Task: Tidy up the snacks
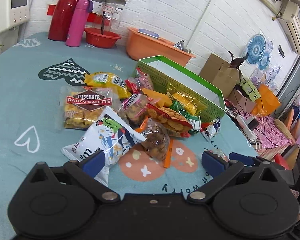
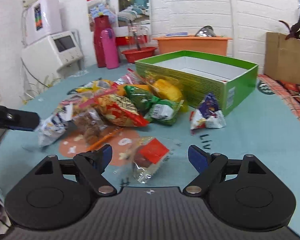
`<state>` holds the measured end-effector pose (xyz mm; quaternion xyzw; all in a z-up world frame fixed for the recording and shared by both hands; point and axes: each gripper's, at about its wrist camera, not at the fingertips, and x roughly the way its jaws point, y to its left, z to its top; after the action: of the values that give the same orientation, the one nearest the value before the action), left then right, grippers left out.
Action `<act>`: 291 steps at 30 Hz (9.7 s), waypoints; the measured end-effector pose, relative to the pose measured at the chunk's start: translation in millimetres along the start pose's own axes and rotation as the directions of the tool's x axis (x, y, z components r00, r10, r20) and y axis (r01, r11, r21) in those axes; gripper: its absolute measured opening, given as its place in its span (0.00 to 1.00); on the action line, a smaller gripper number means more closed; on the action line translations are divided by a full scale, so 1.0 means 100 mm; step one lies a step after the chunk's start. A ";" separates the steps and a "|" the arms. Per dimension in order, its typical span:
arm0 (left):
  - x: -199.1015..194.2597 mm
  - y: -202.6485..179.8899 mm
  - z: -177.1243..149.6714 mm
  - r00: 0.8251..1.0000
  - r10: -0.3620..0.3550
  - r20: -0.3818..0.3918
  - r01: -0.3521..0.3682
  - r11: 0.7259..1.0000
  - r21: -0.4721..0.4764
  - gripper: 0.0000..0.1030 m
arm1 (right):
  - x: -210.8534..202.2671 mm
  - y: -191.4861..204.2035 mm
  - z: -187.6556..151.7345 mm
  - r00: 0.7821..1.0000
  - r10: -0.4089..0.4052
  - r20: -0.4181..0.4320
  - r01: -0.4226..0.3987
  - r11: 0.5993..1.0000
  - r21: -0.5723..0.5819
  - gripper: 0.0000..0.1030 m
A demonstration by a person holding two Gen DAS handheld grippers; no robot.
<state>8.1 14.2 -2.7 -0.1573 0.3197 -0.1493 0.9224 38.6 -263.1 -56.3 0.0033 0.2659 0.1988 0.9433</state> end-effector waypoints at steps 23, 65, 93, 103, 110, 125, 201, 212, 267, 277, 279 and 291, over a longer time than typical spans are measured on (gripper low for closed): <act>0.98 -1.13 0.29 0.951 -0.282 -0.123 0.304 0.924 0.232 1.00 | -0.08 -0.25 -0.14 0.994 -0.108 -0.015 0.108 0.994 0.024 0.77; 2.31 -1.65 0.22 0.983 -0.066 -0.171 0.144 0.855 0.498 0.81 | -0.25 -0.59 -0.25 0.981 -0.196 0.010 0.195 0.977 0.083 0.79; 1.53 -1.23 1.45 0.978 -0.207 0.011 0.199 0.953 0.228 0.80 | -0.16 -0.60 0.64 0.970 -0.117 0.214 0.109 0.993 0.052 0.75; 2.28 -1.05 1.66 0.987 -0.146 -0.074 0.156 0.973 0.169 0.80 | 0.60 -0.92 1.16 0.957 -0.197 0.211 0.192 0.980 0.043 0.75; 2.64 -0.91 1.61 0.983 -0.116 -0.145 0.138 0.978 0.153 0.82 | 1.03 -1.15 1.22 0.963 -0.224 0.153 0.222 0.975 0.032 0.75; 2.00 -0.96 1.54 0.992 -0.121 -0.042 0.127 0.978 0.164 1.00 | 0.59 -0.97 1.04 0.945 -0.238 0.224 0.245 0.969 -0.005 1.00; 0.93 -0.27 0.02 0.935 -0.289 -0.204 0.289 0.957 -0.034 0.30 | 0.03 0.08 -0.07 0.969 0.239 -0.064 -0.230 0.966 0.117 0.66; 0.72 -0.64 0.45 0.937 -0.334 -0.104 0.342 0.936 0.078 0.30 | -0.21 0.03 0.28 0.980 0.196 0.036 -0.197 0.980 0.029 0.57; 1.43 -0.99 1.14 0.977 -0.205 -0.064 0.214 0.958 0.189 1.00 | -0.13 -0.75 0.74 0.950 -0.165 0.264 0.154 0.986 0.062 1.00; 1.01 -0.85 0.68 0.979 -0.184 -0.083 0.197 0.961 0.196 1.00 | -0.32 -0.51 0.36 0.973 -0.079 0.218 0.066 0.996 0.067 1.00; 0.98 -0.82 0.63 0.982 -0.167 -0.086 0.181 0.963 0.199 1.00 | -0.34 -0.46 0.30 0.976 -0.075 0.202 0.065 0.996 0.053 1.00; 0.94 -0.75 0.50 0.984 -0.148 -0.097 0.164 0.969 0.185 1.00 | -0.36 -0.31 0.15 0.985 -0.040 0.166 0.037 0.999 0.020 1.00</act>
<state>97.7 -79.5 12.2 -0.0858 0.3282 -0.2578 0.9047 29.6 -304.0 -28.8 0.0230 0.1878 0.1773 0.9658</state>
